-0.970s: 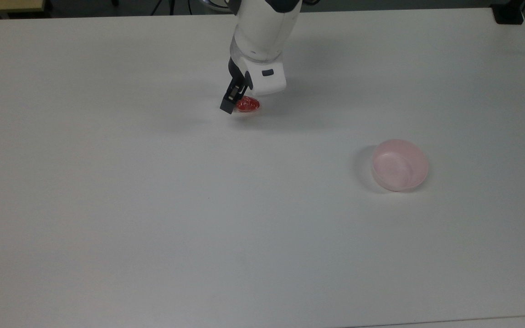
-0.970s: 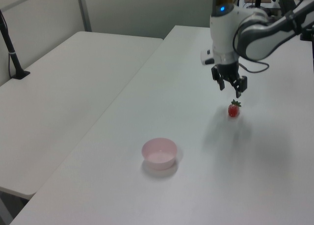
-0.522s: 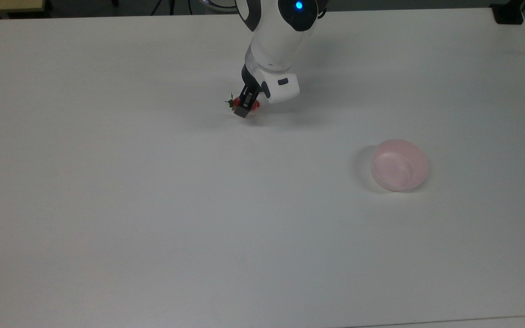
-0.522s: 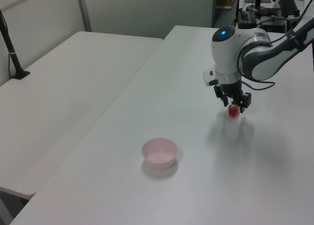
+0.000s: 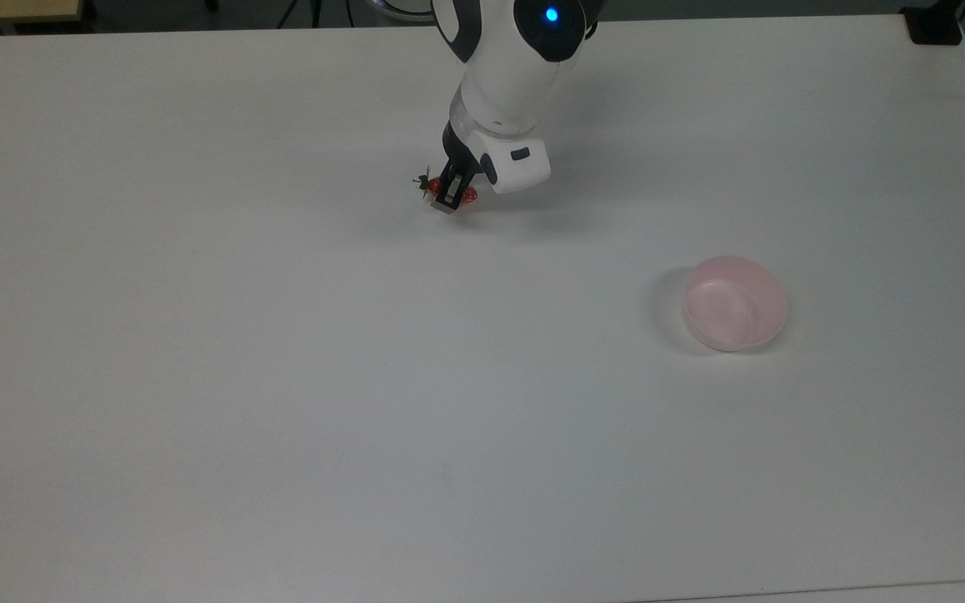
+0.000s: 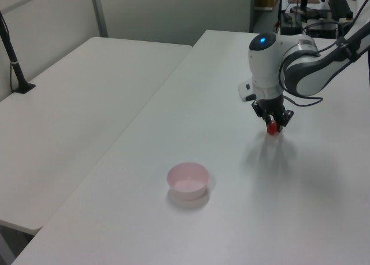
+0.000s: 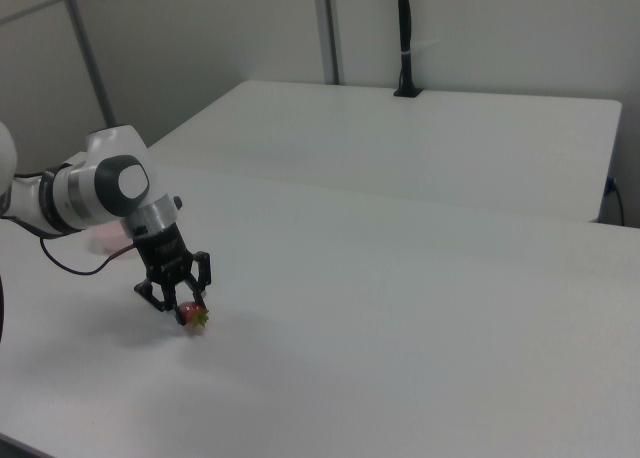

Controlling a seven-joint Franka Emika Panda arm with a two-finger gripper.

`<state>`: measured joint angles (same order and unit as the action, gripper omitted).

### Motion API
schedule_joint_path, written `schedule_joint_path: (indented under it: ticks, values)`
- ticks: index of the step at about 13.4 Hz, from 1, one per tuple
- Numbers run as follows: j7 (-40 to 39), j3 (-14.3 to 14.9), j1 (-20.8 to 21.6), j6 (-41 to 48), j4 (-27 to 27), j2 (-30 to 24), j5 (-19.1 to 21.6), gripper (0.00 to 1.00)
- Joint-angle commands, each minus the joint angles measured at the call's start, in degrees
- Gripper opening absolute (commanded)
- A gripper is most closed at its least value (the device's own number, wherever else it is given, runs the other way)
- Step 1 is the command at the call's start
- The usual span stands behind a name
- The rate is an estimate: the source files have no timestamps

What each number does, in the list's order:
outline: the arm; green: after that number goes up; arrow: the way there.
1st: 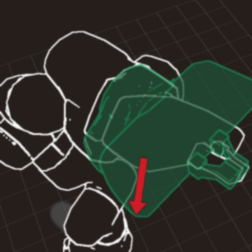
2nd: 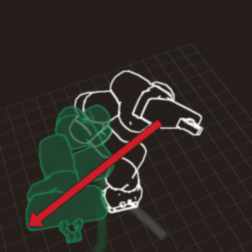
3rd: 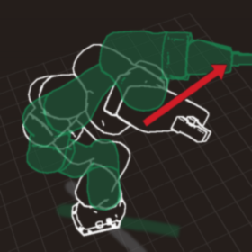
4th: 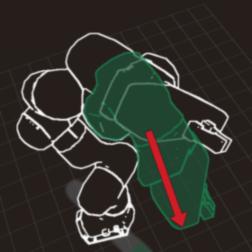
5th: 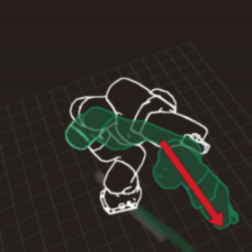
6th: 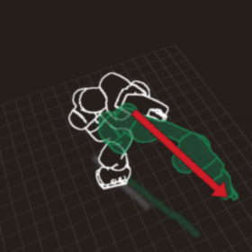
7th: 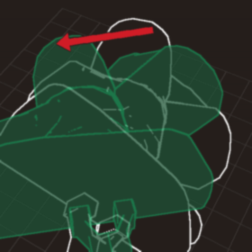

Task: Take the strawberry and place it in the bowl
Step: 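Lift the strawberry off the table, then carry the strawberry over the pink bowl and lower it in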

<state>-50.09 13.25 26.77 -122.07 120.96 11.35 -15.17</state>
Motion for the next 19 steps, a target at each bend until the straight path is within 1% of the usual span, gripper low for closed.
schedule_joint_path:
  ticks: [1,2,3,4,5,6,7,8,10,11,12,13,14,16,17,18,19]
  values:
    - [-0.7,-0.5,-1.02,6.81,-2.54,-6.58,-0.21,0.31]
    - [-0.71,-0.59,-0.84,10.84,-7.0,-7.04,1.1,0.31]
    - [-0.53,-0.5,-0.23,13.67,-12.18,-6.26,5.03,0.31]
    - [-0.01,-0.5,0.21,14.92,-15.37,-5.12,6.72,0.31]
    - [1.3,-0.5,1.78,16.06,-19.14,-2.85,8.13,0.3]
    - [6.27,-0.5,3.88,15.9,-23.7,0.05,9.36,0.29]
    - [11.11,-0.5,5.91,15.72,-28.88,4.25,9.98,0.29]
    - [14.55,0.37,9.58,15.55,-32.94,8.39,10.68,0.29]
    - [21.49,2.65,14.78,13.71,-37.09,14.64,12.79,0.29]
    - [26.75,3.62,16.8,10.3,-39.02,18.06,15.15,0.29]
    - [33.41,3.98,17.96,4.61,-40.0,20.97,16.13,0.29]
    - [38.09,4.07,18.14,0.03,-40.1,22.56,16.31,0.29]
    - [41.88,4.07,19.01,-2.54,-40.27,23.8,16.4,0.29]
    - [49.62,4.16,19.29,-6.15,-44.3,26.87,18.24,0.32]
    - [50.96,4.16,19.29,-7.38,-44.49,27.23,18.34,0.4]
    - [51.93,4.07,19.29,-7.92,-44.49,27.58,18.34,0.8]
    - [52.11,3.98,19.29,-8.01,-44.49,27.76,18.25,1.0]
